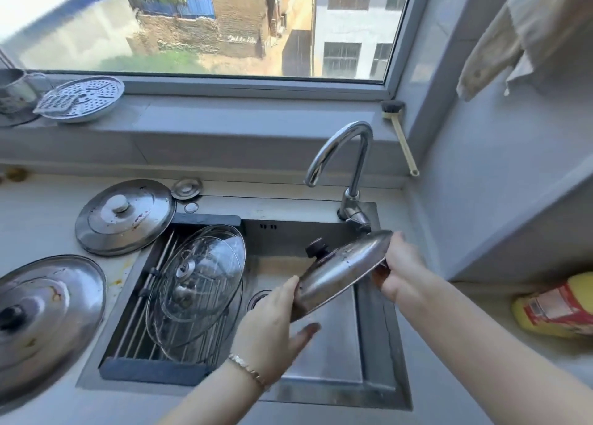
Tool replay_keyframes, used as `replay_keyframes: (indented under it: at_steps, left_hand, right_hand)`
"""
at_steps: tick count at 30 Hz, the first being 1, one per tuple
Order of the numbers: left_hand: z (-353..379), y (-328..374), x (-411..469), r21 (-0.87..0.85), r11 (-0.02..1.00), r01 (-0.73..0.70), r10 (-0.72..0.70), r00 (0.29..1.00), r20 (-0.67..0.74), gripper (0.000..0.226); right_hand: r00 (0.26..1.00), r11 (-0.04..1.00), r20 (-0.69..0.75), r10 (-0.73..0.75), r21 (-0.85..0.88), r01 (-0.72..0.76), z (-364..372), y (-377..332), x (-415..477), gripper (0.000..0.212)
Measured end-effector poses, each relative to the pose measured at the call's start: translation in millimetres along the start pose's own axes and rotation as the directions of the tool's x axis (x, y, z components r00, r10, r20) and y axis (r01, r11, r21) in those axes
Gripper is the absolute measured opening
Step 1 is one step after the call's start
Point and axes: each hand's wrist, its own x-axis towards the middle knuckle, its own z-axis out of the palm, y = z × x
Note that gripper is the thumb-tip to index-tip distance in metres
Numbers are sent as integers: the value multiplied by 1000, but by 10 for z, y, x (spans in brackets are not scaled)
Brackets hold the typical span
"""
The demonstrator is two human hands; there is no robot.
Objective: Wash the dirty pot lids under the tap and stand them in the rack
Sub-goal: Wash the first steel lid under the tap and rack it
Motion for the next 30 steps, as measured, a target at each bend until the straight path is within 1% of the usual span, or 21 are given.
replay_keyframes:
  at_steps: [1,2,3,5,6,8,9,10,12,14,15,17,19,21,23,26,30]
  left_hand:
    - [12,5,49,-29,998,47,-49,996,-71,57]
    - [2,12,107,-35,995,93,-96,991,-95,43]
    - [-24,5,169,-36,993,115,-118,987,-105,35]
    - [-79,-81,275,-72,977,200,-207,972,-112,27]
    - [-111,-127,332,-76,965,250,-256,963,-80,24]
    - [-150,-220,457,-64,958,279,-282,959,-34,24]
    - [-172,-252,508,-34,960,277,-278,960,-20,24]
    - [-178,-287,547,-25,961,277,-277,961,-21,24]
    - [-213,-357,604,-90,944,318,-320,947,-6,22]
    - [-213,-464,648,-222,891,397,-403,915,17,16]
    - [-213,-522,673,-282,854,437,-447,894,30,19]
    - [-213,-619,736,-369,781,504,-525,850,52,26]
    - [-193,-708,808,-424,717,553,-576,813,86,24]
    - [-176,-763,882,-489,661,569,-598,793,115,23]
    - [-166,-789,954,-540,633,554,-597,794,114,22]
    - [-163,-794,1032,-609,590,530,-601,792,107,20]
    - [-168,-805,1084,-692,499,522,-644,758,107,26]
  right_hand:
    - [1000,1000,13,-4,9,4,39,-19,-9,35]
    - [999,999,51,13,43,-15,75,-38,-13,32]
    - [994,995,102,45,83,-53,113,-69,-34,31]
    - [968,994,241,62,75,-82,163,-112,-28,33]
    - [946,997,320,56,29,-69,167,-126,-1,34]
    - [908,996,415,46,-85,-12,142,-116,82,41]
    - [911,991,412,31,-134,26,132,-105,132,45]
    - [927,981,375,4,-182,69,121,-93,195,47]
    - [967,949,250,-47,-290,121,89,-63,398,51]
    - [989,931,144,-27,-356,78,78,-24,640,57]
    - [994,922,111,3,-385,40,80,1,758,61]
    - [995,891,72,62,-453,-23,128,43,957,70]
    - [995,862,60,74,-507,-34,237,51,1097,71]
    - [997,840,51,54,-542,-18,385,37,1217,66]
    - [999,807,38,36,-590,-6,524,18,1322,58]
    - [999,759,26,47,-651,-19,661,4,1463,39]
    - [999,696,-24,41,-717,-46,704,30,1606,9]
